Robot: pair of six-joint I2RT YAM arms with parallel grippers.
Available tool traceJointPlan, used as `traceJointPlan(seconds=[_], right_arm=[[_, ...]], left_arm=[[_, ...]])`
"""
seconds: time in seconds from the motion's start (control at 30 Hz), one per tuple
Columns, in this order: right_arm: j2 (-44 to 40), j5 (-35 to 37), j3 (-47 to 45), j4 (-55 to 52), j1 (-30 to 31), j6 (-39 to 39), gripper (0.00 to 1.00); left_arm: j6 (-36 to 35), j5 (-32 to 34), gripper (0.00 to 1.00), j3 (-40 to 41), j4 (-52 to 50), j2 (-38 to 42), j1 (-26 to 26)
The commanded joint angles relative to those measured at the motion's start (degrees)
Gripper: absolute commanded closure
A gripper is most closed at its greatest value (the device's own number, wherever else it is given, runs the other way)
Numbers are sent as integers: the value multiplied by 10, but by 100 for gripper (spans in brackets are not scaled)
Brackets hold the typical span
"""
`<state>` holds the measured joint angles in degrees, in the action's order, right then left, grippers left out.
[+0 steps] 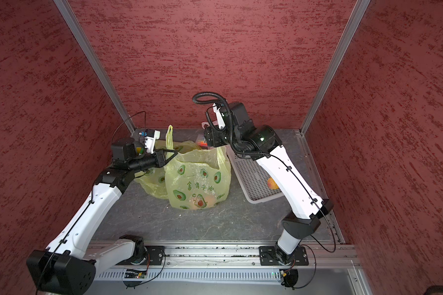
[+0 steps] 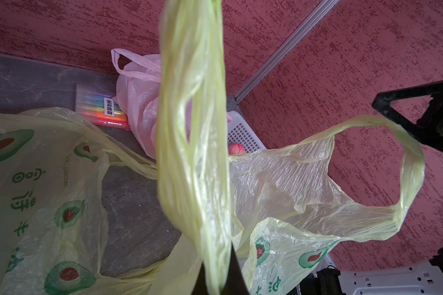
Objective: Place the peach into a plastic bag & tie a knot
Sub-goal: Cross the plastic bag at the center of the board.
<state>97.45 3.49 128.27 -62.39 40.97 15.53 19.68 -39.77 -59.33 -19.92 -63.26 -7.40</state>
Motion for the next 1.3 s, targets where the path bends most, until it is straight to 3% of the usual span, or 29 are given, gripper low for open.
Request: traceJointPlan(seconds=[0.0,0.13,0.3,0.63,0.73,0.9,1.0,1.13,1.27], right_arm=[[20,12,25,-18,-3,-8,23],[27,14,30,-29,-4,-9,30],[21,10,20,-31,-4,-9,32],[0,29,-19,44,-4,-37,100],[-21,-29,-58,113,-4,-67,100],[-44,-256,-130,225,-3,-108,100],[-28,-350,-138,250,-2,-103,100],[0,-417,-132,251,3,-95,100],[21,-429,-122,233,8,-99,100]], left_arm=[[-6,-11,100,-9,6,12,2],[-6,-11,100,-7,7,11,3],[-6,-14,100,-9,9,10,3],[-14,-41,100,0,5,18,2],[-16,-61,100,3,8,17,1],[-17,-88,100,-6,16,5,-6],[-21,-88,100,-20,14,-11,-18],[-28,-82,100,-35,21,-28,-35],[-36,-63,100,-44,30,-43,-49]])
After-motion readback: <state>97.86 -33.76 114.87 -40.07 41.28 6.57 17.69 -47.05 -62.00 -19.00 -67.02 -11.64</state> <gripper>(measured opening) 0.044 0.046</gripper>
